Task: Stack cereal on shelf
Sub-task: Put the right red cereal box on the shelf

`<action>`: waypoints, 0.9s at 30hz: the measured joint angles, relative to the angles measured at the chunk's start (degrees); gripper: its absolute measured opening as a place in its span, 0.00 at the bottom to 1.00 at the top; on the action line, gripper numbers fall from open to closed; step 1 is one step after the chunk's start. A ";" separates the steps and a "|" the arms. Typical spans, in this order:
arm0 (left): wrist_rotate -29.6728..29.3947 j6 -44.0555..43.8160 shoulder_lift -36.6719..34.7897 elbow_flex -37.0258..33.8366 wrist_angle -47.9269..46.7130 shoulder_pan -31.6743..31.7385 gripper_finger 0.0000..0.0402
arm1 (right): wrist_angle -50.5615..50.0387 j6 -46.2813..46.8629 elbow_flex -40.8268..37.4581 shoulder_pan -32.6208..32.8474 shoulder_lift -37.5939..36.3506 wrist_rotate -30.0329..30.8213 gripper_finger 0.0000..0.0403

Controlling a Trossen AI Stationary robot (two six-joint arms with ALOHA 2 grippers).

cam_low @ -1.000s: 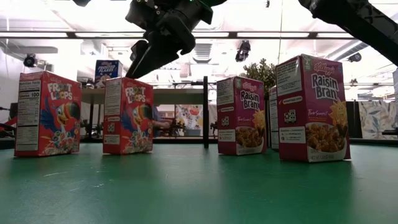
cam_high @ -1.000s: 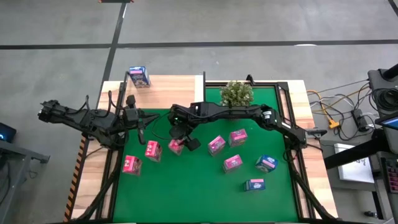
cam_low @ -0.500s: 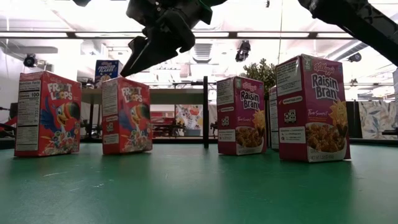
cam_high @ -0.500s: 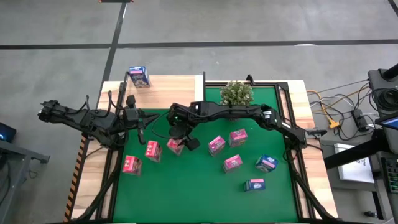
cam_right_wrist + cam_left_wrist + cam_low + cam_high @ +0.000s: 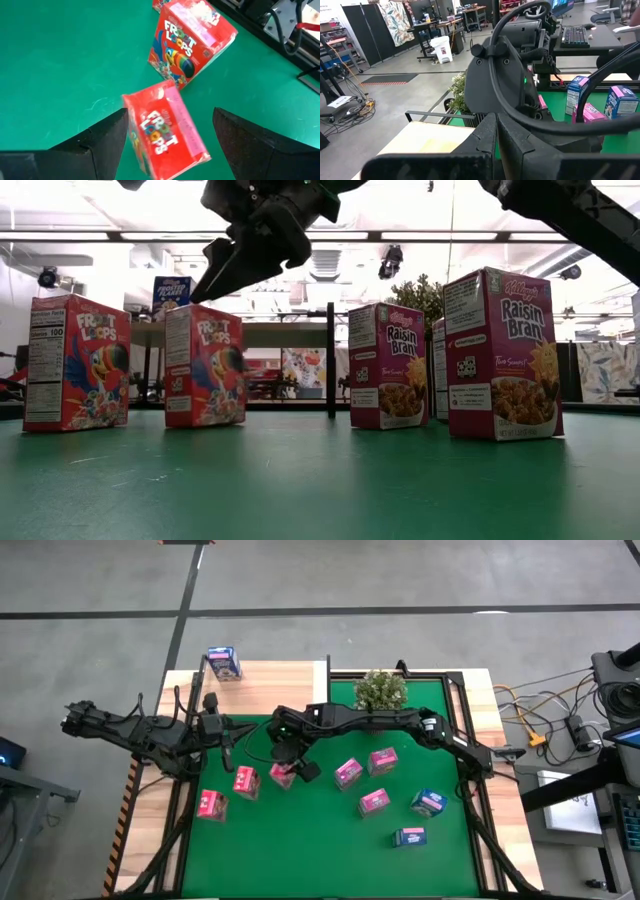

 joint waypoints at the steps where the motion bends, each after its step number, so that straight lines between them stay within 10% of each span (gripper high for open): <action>1: 0.00 0.00 0.00 0.00 0.00 0.02 0.00 | -0.01 0.02 -0.29 0.00 0.00 -0.01 0.70; 27: 0.01 0.00 0.02 0.00 0.00 0.01 0.00 | 2.30 0.10 -5.56 -1.03 0.00 -0.02 0.61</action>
